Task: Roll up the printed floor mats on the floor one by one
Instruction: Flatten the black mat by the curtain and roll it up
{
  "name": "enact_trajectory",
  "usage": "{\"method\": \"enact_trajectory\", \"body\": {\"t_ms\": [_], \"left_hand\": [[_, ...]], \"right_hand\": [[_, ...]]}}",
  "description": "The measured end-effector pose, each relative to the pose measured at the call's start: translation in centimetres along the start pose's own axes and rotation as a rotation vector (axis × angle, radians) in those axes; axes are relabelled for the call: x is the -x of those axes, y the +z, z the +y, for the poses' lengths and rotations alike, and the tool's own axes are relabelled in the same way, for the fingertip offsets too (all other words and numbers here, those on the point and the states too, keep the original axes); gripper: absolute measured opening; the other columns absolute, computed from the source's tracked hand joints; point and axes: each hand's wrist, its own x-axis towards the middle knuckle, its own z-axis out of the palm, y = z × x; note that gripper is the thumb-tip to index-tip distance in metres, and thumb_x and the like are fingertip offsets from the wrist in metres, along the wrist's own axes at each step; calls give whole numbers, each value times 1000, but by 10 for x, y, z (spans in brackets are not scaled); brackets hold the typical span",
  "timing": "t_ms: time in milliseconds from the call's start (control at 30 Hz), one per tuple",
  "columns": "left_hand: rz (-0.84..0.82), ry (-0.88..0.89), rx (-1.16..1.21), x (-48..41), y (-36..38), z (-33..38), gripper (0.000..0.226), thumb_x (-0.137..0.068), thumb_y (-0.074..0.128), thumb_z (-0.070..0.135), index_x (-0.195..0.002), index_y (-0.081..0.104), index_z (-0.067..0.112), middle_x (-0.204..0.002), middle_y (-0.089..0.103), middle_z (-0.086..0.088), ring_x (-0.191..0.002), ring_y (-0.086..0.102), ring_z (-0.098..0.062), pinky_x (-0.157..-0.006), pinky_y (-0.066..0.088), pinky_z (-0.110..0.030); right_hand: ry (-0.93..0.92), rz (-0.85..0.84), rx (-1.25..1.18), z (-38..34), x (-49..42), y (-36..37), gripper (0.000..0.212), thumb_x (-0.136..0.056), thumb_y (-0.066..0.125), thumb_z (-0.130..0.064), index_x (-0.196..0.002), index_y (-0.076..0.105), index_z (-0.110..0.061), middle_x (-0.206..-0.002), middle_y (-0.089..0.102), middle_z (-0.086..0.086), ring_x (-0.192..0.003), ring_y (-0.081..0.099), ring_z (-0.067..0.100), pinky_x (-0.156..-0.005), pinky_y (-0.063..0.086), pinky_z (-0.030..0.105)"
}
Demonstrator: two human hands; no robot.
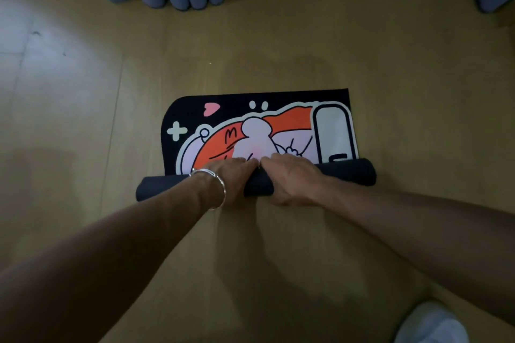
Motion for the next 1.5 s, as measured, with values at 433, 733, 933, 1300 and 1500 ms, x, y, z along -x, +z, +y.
{"method": "enact_trajectory", "body": {"t_ms": [433,733,933,1300,1500], "left_hand": [[203,17,-38,7,4,7,60,-86,62,38,-135,31,24,-124,46,0,-110,49,-19,-87,47,-33],[131,-28,-14,4,1,3,54,-84,64,33,-130,38,22,-122,53,-3,-106,54,-20,-85,48,-34],[145,-23,-83,6,-3,-1,49,-86,60,34,-128,37,22,-117,55,-5,-101,57,-23,-80,49,-35],[207,-23,-175,-1,-2,-7,55,-86,61,33,-133,34,24,-118,54,-3,-101,58,-23,-75,44,-35],[243,21,-166,6,-9,-14,61,-86,57,44,-137,29,25,-121,53,-1,-103,56,-20,-81,48,-35]], "right_hand": [[10,-37,-52,13,-3,-9,48,-74,72,-28,-114,44,-27,-98,56,-3,-82,55,14,-72,48,31],[-72,85,97,6,0,-6,46,-78,70,-27,-115,44,-22,-108,53,1,-99,52,21,-82,41,35],[-71,18,-48,8,2,-13,40,-74,70,-30,-105,44,-27,-95,52,-6,-87,55,17,-71,43,30],[-54,82,-37,7,-4,-12,44,-74,69,-35,-110,46,-26,-102,58,-3,-86,55,17,-69,44,31],[-50,121,-31,4,-9,-14,48,-76,70,-35,-116,45,-24,-104,59,0,-91,58,19,-74,48,34]]}}
